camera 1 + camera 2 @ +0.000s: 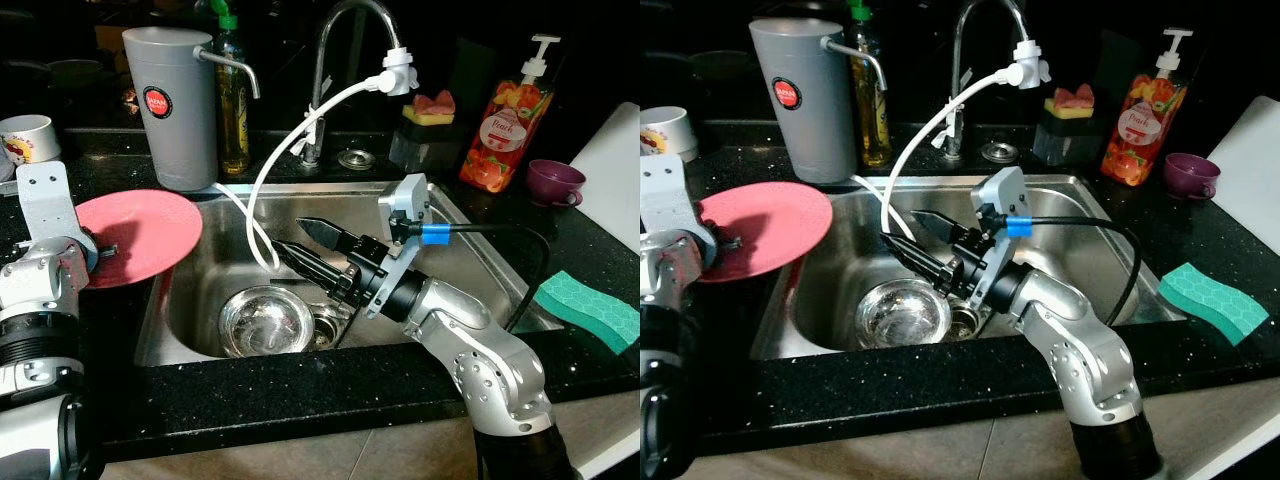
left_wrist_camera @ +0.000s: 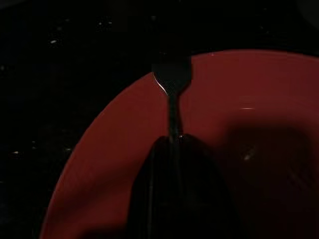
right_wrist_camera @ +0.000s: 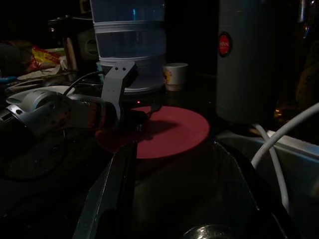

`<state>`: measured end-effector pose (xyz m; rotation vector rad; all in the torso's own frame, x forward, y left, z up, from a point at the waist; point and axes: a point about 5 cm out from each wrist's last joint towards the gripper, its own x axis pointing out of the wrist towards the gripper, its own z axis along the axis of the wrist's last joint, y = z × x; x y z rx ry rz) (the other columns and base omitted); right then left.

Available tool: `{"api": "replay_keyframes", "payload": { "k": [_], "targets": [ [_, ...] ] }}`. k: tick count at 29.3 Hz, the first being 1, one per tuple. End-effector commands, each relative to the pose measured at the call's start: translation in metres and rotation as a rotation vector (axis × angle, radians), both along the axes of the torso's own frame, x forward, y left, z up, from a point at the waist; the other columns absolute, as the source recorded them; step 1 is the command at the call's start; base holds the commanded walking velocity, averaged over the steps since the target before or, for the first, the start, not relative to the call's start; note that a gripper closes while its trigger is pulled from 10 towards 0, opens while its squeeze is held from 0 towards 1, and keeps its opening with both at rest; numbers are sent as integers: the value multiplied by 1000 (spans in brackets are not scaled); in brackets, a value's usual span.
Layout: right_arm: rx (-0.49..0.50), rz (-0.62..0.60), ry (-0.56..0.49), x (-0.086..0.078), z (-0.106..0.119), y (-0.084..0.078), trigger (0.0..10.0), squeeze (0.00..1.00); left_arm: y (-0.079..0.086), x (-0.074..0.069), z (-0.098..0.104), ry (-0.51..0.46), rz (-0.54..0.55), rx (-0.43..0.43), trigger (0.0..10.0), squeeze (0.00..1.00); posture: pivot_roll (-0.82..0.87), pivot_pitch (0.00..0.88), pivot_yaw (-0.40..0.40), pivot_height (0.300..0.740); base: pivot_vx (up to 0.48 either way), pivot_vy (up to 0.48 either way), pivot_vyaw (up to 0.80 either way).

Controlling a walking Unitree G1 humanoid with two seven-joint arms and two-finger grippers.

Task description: Kitchen organization

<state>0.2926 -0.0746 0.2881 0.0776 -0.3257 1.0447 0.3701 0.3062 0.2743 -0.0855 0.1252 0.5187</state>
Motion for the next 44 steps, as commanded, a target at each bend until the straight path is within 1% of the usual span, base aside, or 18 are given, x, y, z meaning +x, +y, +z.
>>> {"api": "replay_keyframes", "payload": {
  "k": [1, 7, 11, 12, 13, 14, 20, 23, 25, 27, 28, 29, 30, 33, 36, 38, 41, 44],
  "targets": [
    [6, 2, -14, -3, 1, 0, 10000, 0, 1, 1, -14, 60, 7, -1, 0, 0, 92, 148, -53, 740, 0, 0, 0],
    [8, 1, -13, -3, 1, 0, 10000, 0, 2, 0, -8, 37, 15, 68, 0, 0, 92, 148, -53, 740, 0, 0, 0],
    [12, -7, -12, -2, 1, -1, 10000, 0, -6, 0, 11, -76, -5, 129, 0, 0, 85, 148, -57, 740, 0, 0, 0],
    [17, -14, -11, -2, 1, -1, 10000, 0, -10, 0, 19, -122, -21, 175, 8902, 0, 82, 147, -58, 740, 0, 0, 0],
    [21, -18, -11, -1, 2, -1, 10000, 0, -13, -1, 25, -151, -32, 208, 8902, 0, 82, 147, -58, 740, 0, 0, 0],
    [27, -25, -10, -1, 2, -2, 10000, 0, -17, -1, 30, -186, -46, 238, 10000, 0, 82, 147, -60, 740, 0, 0, 0],
    [55, -60, -6, 2, 4, -4, 10000, 0, -27, -5, 46, -278, -91, 329, 10000, 0, 78, 146, -62, 740, 0, 0, 0],
    [89, -116, 4, 7, 6, -8, 10000, 0, -43, -10, 56, -356, -228, 372, 10000, 0, 74, 146, -68, 740, 0, 0, 0],
    [96, -130, 5, 8, 7, -10, 10000, 0, -48, -11, 58, -371, -271, 383, 10000, 0, 74, 145, -68, 740, 0, 0, 0],
    [114, -193, 12, 13, 8, -16, 10000, 0, -65, -14, 60, -391, -428, 383, 10000, 0, 72, 144, -71, 740, 0, 0, 0],
    [114, -193, 12, 13, 8, -16, 10000, 0, -65, -14, 60, -391, -428, 383, 10000, 0, 72, 144, -71, 740, 0, 0, 0],
    [127, -278, 25, 21, 9, -24, 10000, 0, -87, -18, 56, -393, -624, 334, 10000, 0, 72, 141, -71, 740, 0, 0, 0],
    [127, -278, 25, 21, 9, -24, 10000, 0, -87, -18, 56, -393, -624, 334, 10000, 0, 72, 141, -71, 740, 0, 0, 0],
    [133, -390, 44, 30, 9, -36, 10000, 0, -115, -21, 45, -375, -854, 220, 10000, 0, 72, 141, -71, 740, 0, 0, 0],
    [134, -451, 44, 34, 9, -43, 10000, 0, -135, -24, 36, -356, -983, 209, 10000, 0, 58, 137, -68, 740, 0, 0, 0],
    [121, -511, 33, 36, 10, -48, 10000, 0, -158, -26, 23, -309, -1106, 187, 10000, 0, 58, 137, -68, 740, 0, 0, 0],
    [115, -547, 28, 38, 10, -50, 10000, 0, -169, -27, 11, -262, -1164, 176, 10000, 0, 42, 132, -64, 740, 0, 0, 0],
    [131, -577, 30, 39, 9, -52, 10000, 0, -175, -21, -4, -198, -1149, 129, 10000, 0, 42, 132, -64, 740, 0, 0, 0]
  ]
}}
